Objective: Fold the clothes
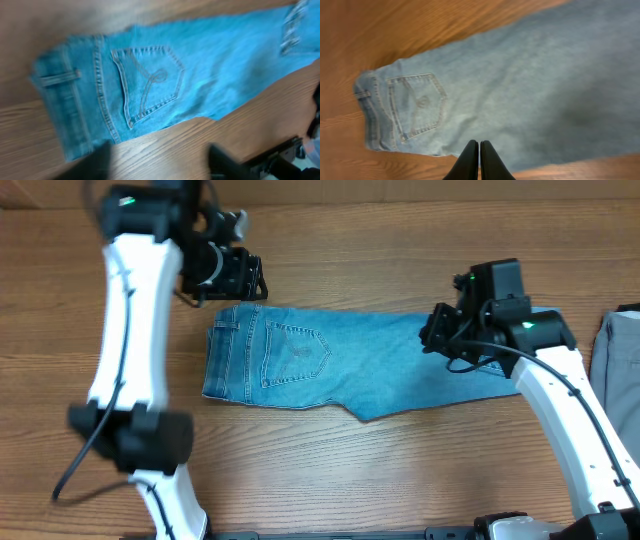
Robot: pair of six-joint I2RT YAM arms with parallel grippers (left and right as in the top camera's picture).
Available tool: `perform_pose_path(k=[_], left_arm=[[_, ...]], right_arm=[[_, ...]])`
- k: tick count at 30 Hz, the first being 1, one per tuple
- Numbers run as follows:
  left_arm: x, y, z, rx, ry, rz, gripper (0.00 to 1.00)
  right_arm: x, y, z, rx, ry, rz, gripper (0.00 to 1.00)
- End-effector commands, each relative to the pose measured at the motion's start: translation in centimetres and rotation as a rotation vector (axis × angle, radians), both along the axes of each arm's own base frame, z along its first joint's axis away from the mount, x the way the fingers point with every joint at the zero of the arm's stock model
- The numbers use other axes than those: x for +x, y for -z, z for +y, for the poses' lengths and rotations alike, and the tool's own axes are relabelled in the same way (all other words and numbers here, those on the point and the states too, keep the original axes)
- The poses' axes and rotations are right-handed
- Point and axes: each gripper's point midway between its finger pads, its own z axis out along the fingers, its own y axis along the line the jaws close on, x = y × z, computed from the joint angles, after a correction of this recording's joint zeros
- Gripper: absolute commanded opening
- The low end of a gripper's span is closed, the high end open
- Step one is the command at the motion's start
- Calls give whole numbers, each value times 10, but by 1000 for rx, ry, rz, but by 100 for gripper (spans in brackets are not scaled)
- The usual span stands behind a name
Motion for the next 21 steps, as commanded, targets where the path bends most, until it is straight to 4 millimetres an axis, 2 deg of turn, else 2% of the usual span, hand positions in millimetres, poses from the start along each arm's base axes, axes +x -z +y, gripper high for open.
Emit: perform_pose_path(k=[1,2,5,9,14,18,21], left_arm=[[3,51,-8,31,-16,163,8],[2,68,-11,40,-16,218,4],[0,117,-16,64,-9,354,4],[-4,167,-5,151,-44,479,4],[-5,205,47,399,-163,541,4],[0,217,101,569,-283,543,4],[4,222,141,610,-360,536,4]], right_arm=[[0,-15,-9,-19,-10,-42,7],[-2,-14,-11,-24,-12,-34,7],[-6,-11,-16,-43,-23,-19,8],[-6,-9,-25,-48,4,-10,8],[-4,-8,-45,-49,64,3,9],[-3,-8,-62,-50,112,8,15],[-1,-7,-71,-61,139,9,19]])
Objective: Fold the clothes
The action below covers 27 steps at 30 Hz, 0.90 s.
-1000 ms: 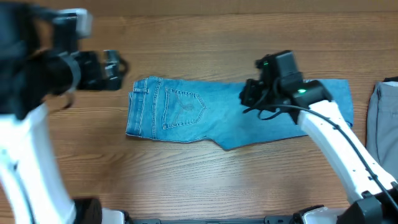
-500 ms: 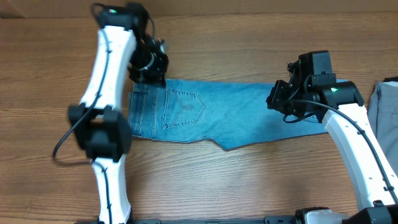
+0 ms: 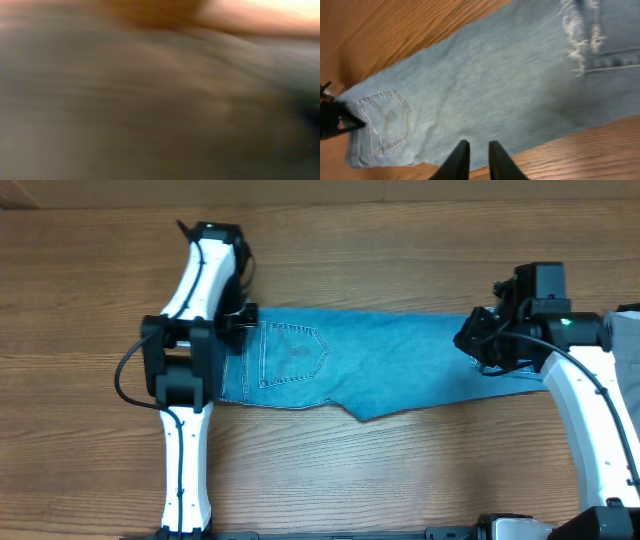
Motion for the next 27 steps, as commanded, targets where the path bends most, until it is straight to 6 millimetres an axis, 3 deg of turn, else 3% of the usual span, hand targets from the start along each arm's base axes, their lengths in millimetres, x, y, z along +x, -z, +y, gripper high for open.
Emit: perform_pose_path(k=[1,6,11,14,18,21,24,27], left_arm=[[5,11,79,197,-108,-10,4],[5,14,138,210,-232,-46,4],[8,9,163,127,-299,-83,4],[20,-14,168,45,-336,-155,4],[39,-63,160,-44,-326,-287,7],[55,-115,145,-102,-299,-434,19],[58,-168,123,-160,-271,-561,38],[52,-217,104,-185,-231,-670,43]], right_arm=[[5,-14,-10,-29,23,-50,21],[7,3,-15,-75,17,-3,27],[11,32,-16,-88,4,81,34],[16,49,3,-55,-114,97,39],[24,72,25,-69,-208,108,47],[35,87,38,-114,-245,91,50],[46,98,48,-163,-273,64,52],[54,108,45,-262,-270,49,53]])
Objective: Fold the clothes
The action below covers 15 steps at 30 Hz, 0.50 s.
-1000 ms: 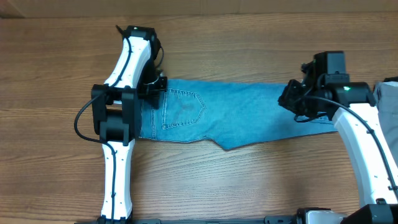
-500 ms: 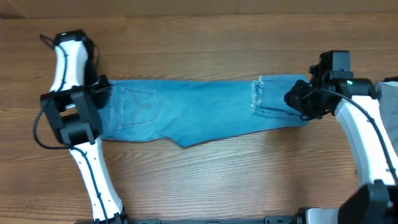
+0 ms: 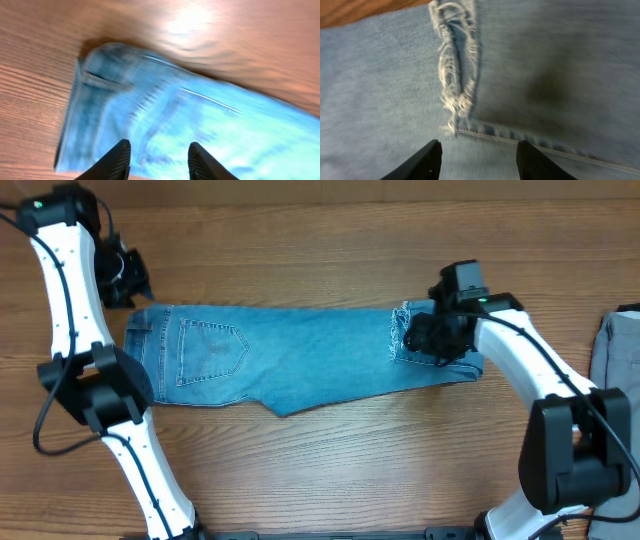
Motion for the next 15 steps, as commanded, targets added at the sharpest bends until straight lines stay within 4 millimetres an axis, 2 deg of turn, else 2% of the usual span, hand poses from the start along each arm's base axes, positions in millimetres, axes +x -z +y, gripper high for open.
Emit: perform_pose_path(k=[1,4,8,13,15], left_arm=[[-4,-98,-37,-27,78,-250,46],[-15,-136,-51,-6,106,-336,53],[-31,-174,-62,15,128,-425,63],[-41,-195,-66,22,131,-477,66],[-43,-198,-69,8,136,-488,67]], right_arm=[[16,5,-8,-127,-5,-54,55],[22,11,-2,-127,-18,-69,57],[25,21,8,-127,-47,-74,61],[27,37,20,-133,-85,-70,61],[26,44,20,-147,-106,-59,48]])
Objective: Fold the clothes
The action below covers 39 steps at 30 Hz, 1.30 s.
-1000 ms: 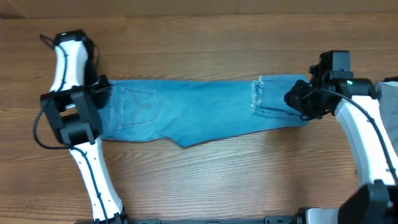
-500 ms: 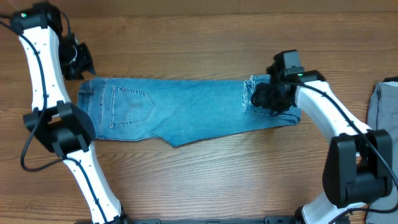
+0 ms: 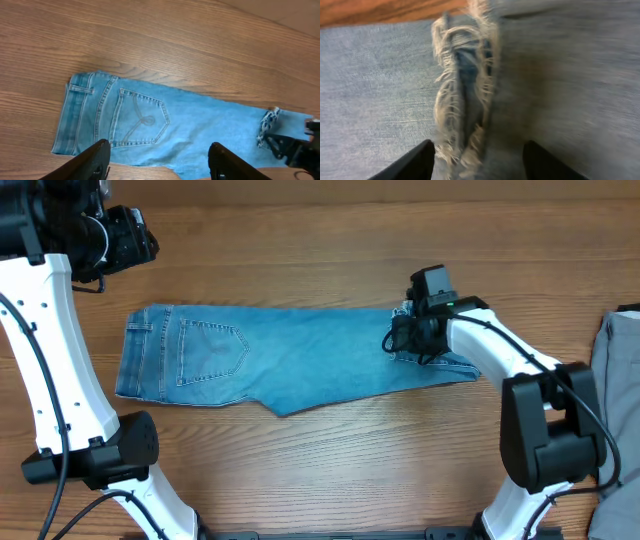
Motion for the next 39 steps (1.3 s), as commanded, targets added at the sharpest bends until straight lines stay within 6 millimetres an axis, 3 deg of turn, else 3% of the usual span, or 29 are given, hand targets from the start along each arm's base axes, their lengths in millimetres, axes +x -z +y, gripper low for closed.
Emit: perform_pose_path(k=[1,4,11,15,25,31,39], left_arm=[[-3,-8,-7,-26,27,-23,68],[-2,-8,-13,-51,44,-25,69],[-2,-7,-15,-59,52,-25,70],[-2,-7,-15,-59,51,-25,71],[-2,-7,-15,-56,50,-25,74],[-2,-7,-15,-56,51,-25,75],[-2,-7,-15,-56,50,-25,77]], right_arm=[[4,8,1,-35,-22,3,42],[0,12,-13,-112,-1,18,24],[-4,10,-15,-119,-1,35,28],[-5,8,-13,-119,-7,33,4],[5,-57,-14,-104,7,-54,4],[-7,-80,-17,-108,6,-33,4],[-31,-116,6,-48,-58,-36,4]])
